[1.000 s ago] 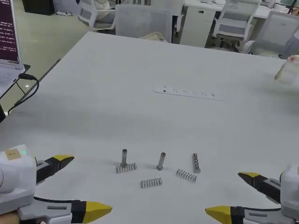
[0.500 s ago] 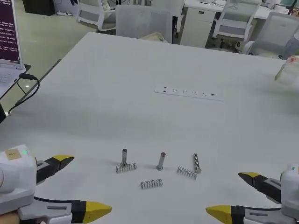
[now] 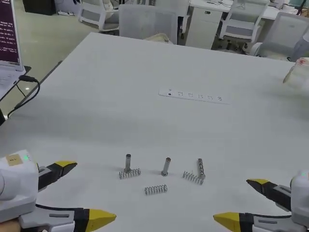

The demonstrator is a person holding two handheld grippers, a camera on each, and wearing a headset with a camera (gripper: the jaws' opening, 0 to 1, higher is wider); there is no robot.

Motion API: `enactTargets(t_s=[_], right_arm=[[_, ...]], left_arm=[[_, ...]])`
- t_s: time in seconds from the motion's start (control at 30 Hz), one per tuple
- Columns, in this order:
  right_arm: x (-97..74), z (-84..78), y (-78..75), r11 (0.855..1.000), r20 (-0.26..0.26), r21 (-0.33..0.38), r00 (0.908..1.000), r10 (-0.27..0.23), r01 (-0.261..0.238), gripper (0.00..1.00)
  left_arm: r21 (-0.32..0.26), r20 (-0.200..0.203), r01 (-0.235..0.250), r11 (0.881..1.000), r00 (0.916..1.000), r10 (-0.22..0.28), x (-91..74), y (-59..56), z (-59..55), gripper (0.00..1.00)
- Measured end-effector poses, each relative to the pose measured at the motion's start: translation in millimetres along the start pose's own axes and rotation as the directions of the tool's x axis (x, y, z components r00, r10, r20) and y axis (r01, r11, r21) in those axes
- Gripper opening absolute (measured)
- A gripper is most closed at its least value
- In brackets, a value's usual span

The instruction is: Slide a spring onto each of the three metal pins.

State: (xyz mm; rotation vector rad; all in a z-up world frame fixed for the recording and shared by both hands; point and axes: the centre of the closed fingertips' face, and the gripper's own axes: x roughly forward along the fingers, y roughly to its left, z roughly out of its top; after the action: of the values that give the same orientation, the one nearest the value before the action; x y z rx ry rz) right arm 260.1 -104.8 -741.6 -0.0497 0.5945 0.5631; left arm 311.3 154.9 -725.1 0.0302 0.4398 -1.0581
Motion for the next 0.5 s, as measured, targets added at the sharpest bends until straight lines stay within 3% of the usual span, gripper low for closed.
enactTargets(t_s=[0.5], right_arm=[[0.2,3.4,-3.7,1.0,-0.023,-0.008,0.9997,-0.004,0.004,0.89]], left_arm=[[-0.009,0.009,0.007,1.0,0.9999,-0.007,1.7,-1.0,-1.9,0.98]])
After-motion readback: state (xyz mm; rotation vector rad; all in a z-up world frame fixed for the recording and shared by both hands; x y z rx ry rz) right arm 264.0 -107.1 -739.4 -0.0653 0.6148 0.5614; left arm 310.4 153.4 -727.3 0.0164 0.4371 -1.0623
